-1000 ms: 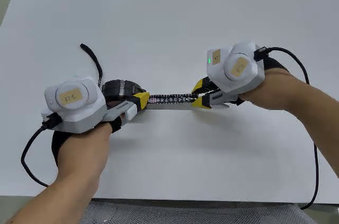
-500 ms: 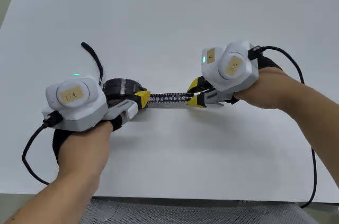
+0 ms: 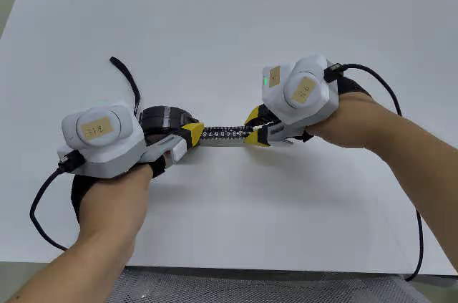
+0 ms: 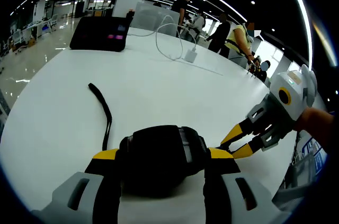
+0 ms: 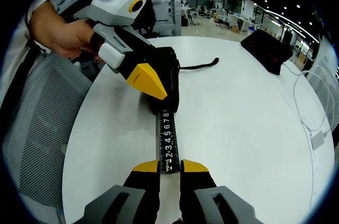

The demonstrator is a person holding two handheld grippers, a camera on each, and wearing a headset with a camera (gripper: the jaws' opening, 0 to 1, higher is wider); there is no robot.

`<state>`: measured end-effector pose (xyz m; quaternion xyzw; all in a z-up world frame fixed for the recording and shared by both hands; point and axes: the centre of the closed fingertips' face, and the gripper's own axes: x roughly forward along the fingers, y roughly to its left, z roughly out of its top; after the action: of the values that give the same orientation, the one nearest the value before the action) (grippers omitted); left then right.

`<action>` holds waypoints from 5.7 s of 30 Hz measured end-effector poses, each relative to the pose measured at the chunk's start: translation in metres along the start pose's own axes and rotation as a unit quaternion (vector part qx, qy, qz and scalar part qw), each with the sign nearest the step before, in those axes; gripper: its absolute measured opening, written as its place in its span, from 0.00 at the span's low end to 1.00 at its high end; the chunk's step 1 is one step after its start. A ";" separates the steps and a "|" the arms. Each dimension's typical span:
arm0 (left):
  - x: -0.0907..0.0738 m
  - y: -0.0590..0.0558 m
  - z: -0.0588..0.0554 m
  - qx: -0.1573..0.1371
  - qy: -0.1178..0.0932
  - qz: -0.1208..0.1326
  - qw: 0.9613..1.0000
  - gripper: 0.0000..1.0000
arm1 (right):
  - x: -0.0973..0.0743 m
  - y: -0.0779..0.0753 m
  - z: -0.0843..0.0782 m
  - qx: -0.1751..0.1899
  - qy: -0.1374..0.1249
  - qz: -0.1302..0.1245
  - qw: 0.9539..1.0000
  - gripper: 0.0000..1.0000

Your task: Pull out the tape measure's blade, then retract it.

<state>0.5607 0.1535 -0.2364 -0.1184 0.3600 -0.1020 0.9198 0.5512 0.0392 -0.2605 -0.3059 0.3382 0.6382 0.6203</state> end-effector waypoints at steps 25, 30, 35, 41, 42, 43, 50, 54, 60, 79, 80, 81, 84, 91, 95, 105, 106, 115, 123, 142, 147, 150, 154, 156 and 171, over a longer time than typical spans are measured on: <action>0.000 -0.001 0.000 -0.001 -0.001 0.000 1.000 0.59 | 0.017 0.006 0.027 -0.001 -0.023 0.004 1.000 0.09; 0.000 -0.001 0.000 0.001 0.000 0.000 1.000 0.59 | 0.020 0.007 0.029 0.002 -0.029 0.004 1.000 0.09; 0.001 0.000 0.000 0.000 0.000 0.000 1.000 0.59 | 0.025 0.007 0.034 0.003 -0.034 0.005 0.999 0.09; 0.001 0.000 0.000 -0.001 0.000 -0.001 1.000 0.59 | 0.030 0.007 0.041 0.002 -0.040 0.006 0.999 0.09; 0.001 0.000 0.000 0.000 0.000 -0.001 1.000 0.59 | 0.031 0.007 0.042 0.001 -0.040 0.006 0.999 0.09; 0.001 0.000 0.000 0.000 0.000 0.000 1.000 0.59 | 0.032 0.007 0.042 0.001 -0.041 0.006 0.999 0.09; 0.001 0.000 0.000 -0.001 -0.001 -0.001 1.000 0.59 | 0.036 0.006 0.047 0.004 -0.046 0.007 0.999 0.09; 0.001 0.000 -0.001 -0.001 -0.001 -0.001 1.000 0.59 | 0.038 0.007 0.050 0.004 -0.048 0.007 0.999 0.09; 0.001 0.000 0.000 0.000 -0.001 0.000 1.000 0.59 | 0.040 0.007 0.053 0.002 -0.050 0.007 0.999 0.09; 0.001 -0.001 -0.001 0.001 0.003 0.003 1.000 0.60 | 0.045 0.007 0.055 -0.001 -0.049 0.003 0.999 0.10; 0.001 0.000 0.000 -0.001 0.002 0.003 1.000 0.60 | 0.045 0.007 0.055 0.000 -0.049 0.002 0.999 0.10; 0.001 0.000 0.000 -0.001 0.003 0.002 1.000 0.60 | 0.045 0.007 0.055 0.001 -0.048 0.002 0.999 0.10; 0.001 0.000 0.000 0.000 0.003 0.003 1.000 0.60 | 0.045 0.007 0.055 0.002 -0.047 0.001 0.999 0.10; 0.001 -0.001 0.000 0.001 0.003 0.005 1.000 0.60 | 0.045 0.007 0.054 0.003 -0.045 -0.001 0.999 0.11; 0.001 -0.001 0.000 0.002 0.003 0.005 1.000 0.60 | 0.045 0.007 0.054 0.004 -0.044 -0.002 0.999 0.11; 0.001 -0.001 -0.001 0.002 0.006 0.004 1.000 0.61 | 0.044 0.007 0.054 0.009 -0.044 -0.002 0.999 0.11; 0.001 -0.001 -0.001 0.002 0.006 0.003 1.000 0.61 | 0.044 0.007 0.054 0.009 -0.044 -0.002 0.999 0.11; 0.001 -0.001 -0.001 0.002 0.004 0.003 1.000 0.61 | 0.044 0.007 0.054 0.008 -0.043 -0.003 0.999 0.12; 0.002 -0.002 -0.001 0.001 0.003 0.002 1.000 0.61 | 0.044 0.006 0.054 0.009 -0.043 -0.004 0.999 0.12; 0.003 -0.001 0.000 0.002 -0.001 -0.006 1.000 0.62 | 0.041 0.004 0.054 0.011 -0.044 -0.009 0.999 0.18; 0.002 0.001 0.000 0.012 0.000 -0.001 1.000 0.66 | 0.039 0.004 0.055 0.013 -0.045 -0.009 0.999 0.19; 0.001 0.000 0.000 0.009 -0.001 -0.005 1.000 0.65 | 0.039 0.004 0.055 0.013 -0.046 -0.008 0.999 0.20; 0.000 -0.001 0.002 0.010 -0.005 -0.008 1.000 0.66 | 0.039 0.005 0.056 0.014 -0.048 -0.008 0.999 0.23; 0.000 -0.002 0.002 0.010 -0.006 -0.010 1.000 0.68 | 0.039 0.005 0.056 0.013 -0.047 -0.009 0.999 0.25; -0.006 -0.011 0.005 0.047 -0.011 -0.037 0.998 0.74 | 0.026 0.004 0.052 0.029 -0.046 -0.023 0.998 0.40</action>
<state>0.5586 0.1452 -0.2253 -0.0895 0.3400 -0.1514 0.9238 0.5479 0.0963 -0.2514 -0.2656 0.3208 0.6268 0.6586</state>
